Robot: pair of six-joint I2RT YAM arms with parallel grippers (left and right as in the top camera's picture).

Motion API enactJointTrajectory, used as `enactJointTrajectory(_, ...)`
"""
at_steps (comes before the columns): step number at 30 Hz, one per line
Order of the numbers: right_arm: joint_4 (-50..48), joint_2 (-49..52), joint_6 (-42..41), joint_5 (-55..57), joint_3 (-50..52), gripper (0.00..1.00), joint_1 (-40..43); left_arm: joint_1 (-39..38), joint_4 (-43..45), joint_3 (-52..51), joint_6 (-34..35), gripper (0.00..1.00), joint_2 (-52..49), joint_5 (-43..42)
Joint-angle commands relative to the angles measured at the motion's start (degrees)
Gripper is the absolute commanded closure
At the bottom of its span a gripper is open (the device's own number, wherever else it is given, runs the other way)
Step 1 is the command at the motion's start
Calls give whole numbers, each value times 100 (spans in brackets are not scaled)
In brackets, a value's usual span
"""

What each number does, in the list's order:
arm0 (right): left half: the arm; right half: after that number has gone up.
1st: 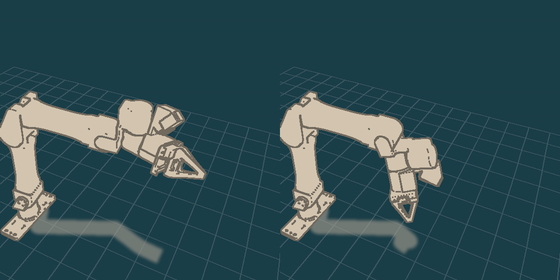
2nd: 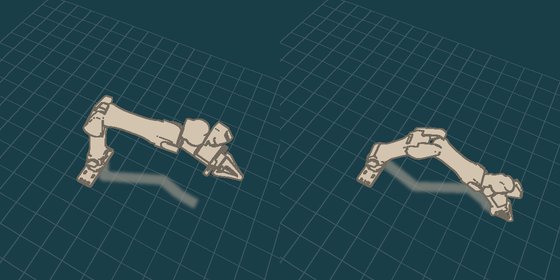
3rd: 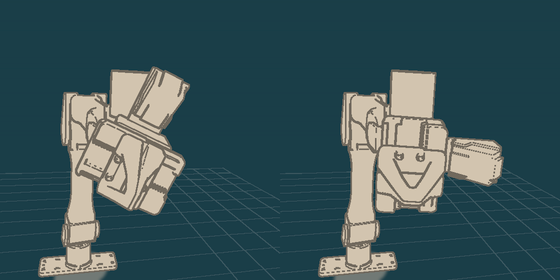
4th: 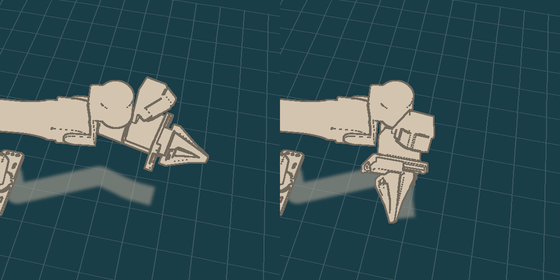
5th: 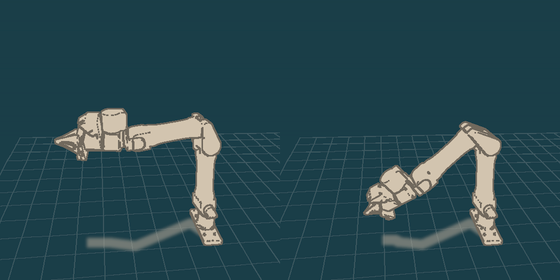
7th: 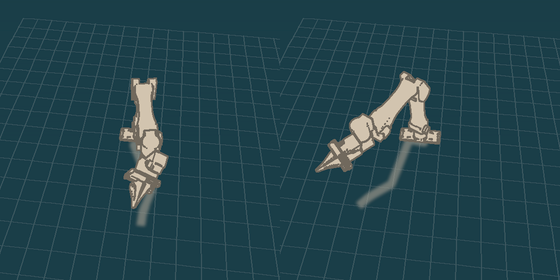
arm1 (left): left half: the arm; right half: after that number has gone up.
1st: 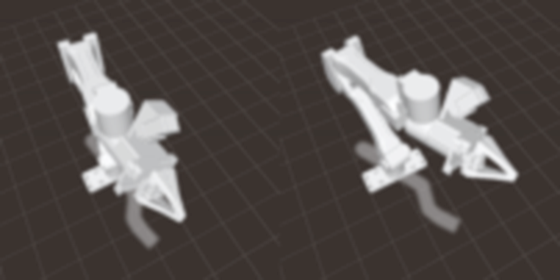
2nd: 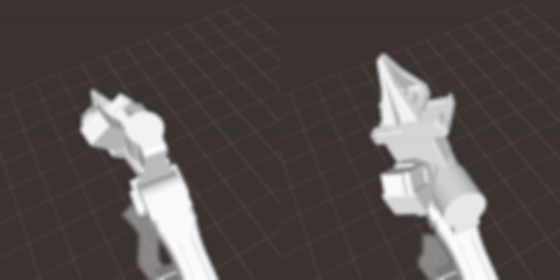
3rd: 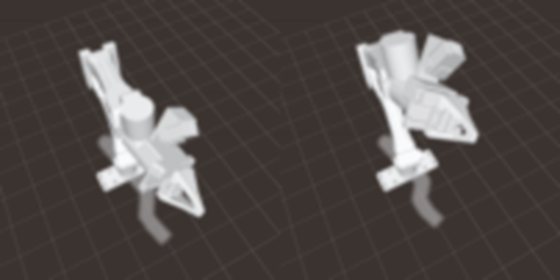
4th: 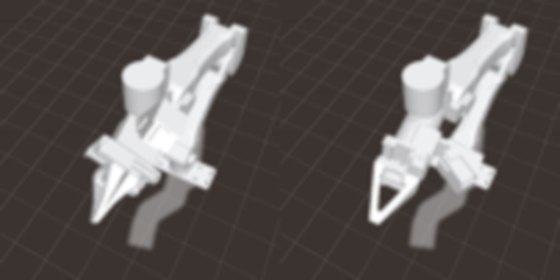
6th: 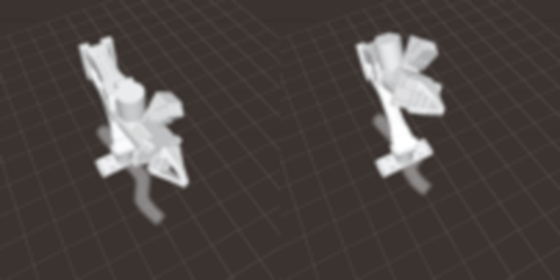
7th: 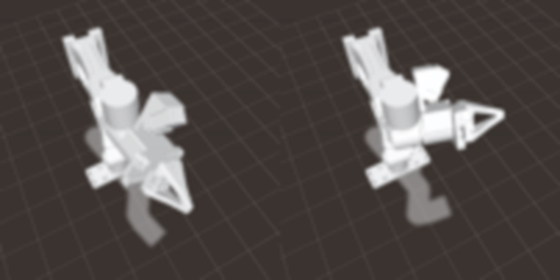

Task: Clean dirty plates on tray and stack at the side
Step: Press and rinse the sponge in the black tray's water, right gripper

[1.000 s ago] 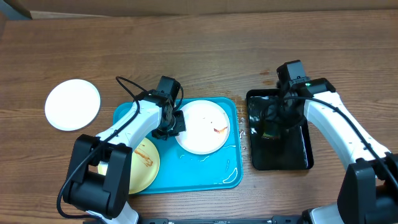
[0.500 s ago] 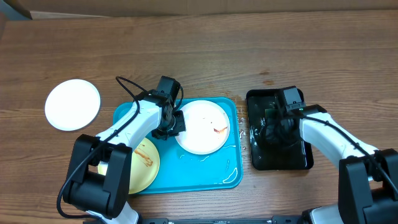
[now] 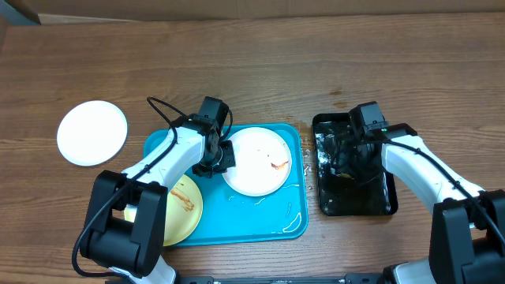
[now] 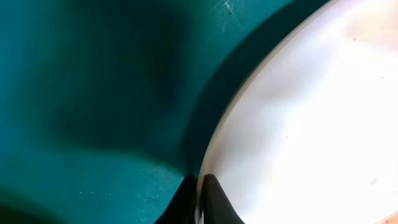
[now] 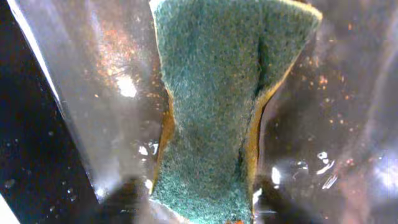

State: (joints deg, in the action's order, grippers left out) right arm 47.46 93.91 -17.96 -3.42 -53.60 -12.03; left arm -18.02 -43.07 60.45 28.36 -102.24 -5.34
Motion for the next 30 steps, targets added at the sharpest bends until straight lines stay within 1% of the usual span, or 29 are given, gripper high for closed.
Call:
enactJointTrajectory(1,74,-4,-9,74,-111,96,15,9,-39,-52,-118,96,-74,149)
enactJointTrajectory(3,87,-4,-9,74,-111,96,15,9,-37,-52,-118,96,-74,149)
enactJointTrajectory(4,85,-4,-11,76,-111,81,15,9,-37,-52,-118,96,-74,149)
enactJointTrajectory(5,85,-4,-13,76,-111,23,17,9,-37,-52,-118,96,-74,149)
enactJointTrajectory(6,85,-4,-11,76,-111,10,17,9,-37,-52,-118,96,-74,149)
enactJointTrajectory(7,83,-4,-11,76,-111,9,15,9,-37,-52,-118,96,-74,149)
enactJointTrajectory(8,83,-4,-9,76,-111,21,17,9,-37,-52,-118,96,-74,149)
enactJointTrajectory(10,92,-4,-7,74,-111,96,15,9,-37,-52,-118,96,-74,149)
enactJointTrajectory(13,96,-4,-9,74,-109,96,15,9,-37,-52,-120,96,-74,149)
enactJointTrajectory(14,103,-4,-11,74,-109,65,15,9,-37,-52,-120,96,-74,149)
enactJointTrajectory(15,116,-4,-15,74,-109,40,15,9,-37,-52,-122,96,-74,149)
enactJointTrajectory(16,120,-4,-13,76,-98,37,15,9,-37,-52,-133,96,-74,149)
enactJointTrajectory(17,111,-4,-9,76,-83,55,15,9,-37,-52,-133,96,-74,149)
enactJointTrajectory(18,107,-4,-9,83,-66,94,15,9,-37,-52,-136,96,-74,149)
enactJointTrajectory(20,63,-4,-9,114,-2,96,15,9,-37,-52,-136,96,-74,149)
enactJointTrajectory(21,68,-4,-11,140,13,88,15,9,-37,-52,-136,96,-74,149)
enactJointTrajectory(22,61,-4,-13,140,33,64,17,9,-37,-52,-136,96,-74,149)
enactJointTrajectory(23,44,-4,-11,140,76,70,15,9,-37,-52,-136,96,-74,149)
enactJointTrajectory(24,46,-2,-9,142,98,96,17,9,-37,-52,-136,96,-74,149)
enactJointTrajectory(26,26,-2,-7,144,168,96,15,9,-37,-52,-136,96,-74,149)
enactJointTrajectory(27,22,-2,-9,142,192,91,17,9,-37,-52,-136,96,-74,146)
enactJointTrajectory(28,24,-2,-9,142,201,55,17,9,-37,-52,-136,96,-74,149)
enactJointTrajectory(29,24,-4,-4,142,199,28,17,9,-39,-52,-136,96,-74,146)
enactJointTrajectory(30,39,-4,37,138,177,29,17,9,-39,-52,-136,96,-74,149)
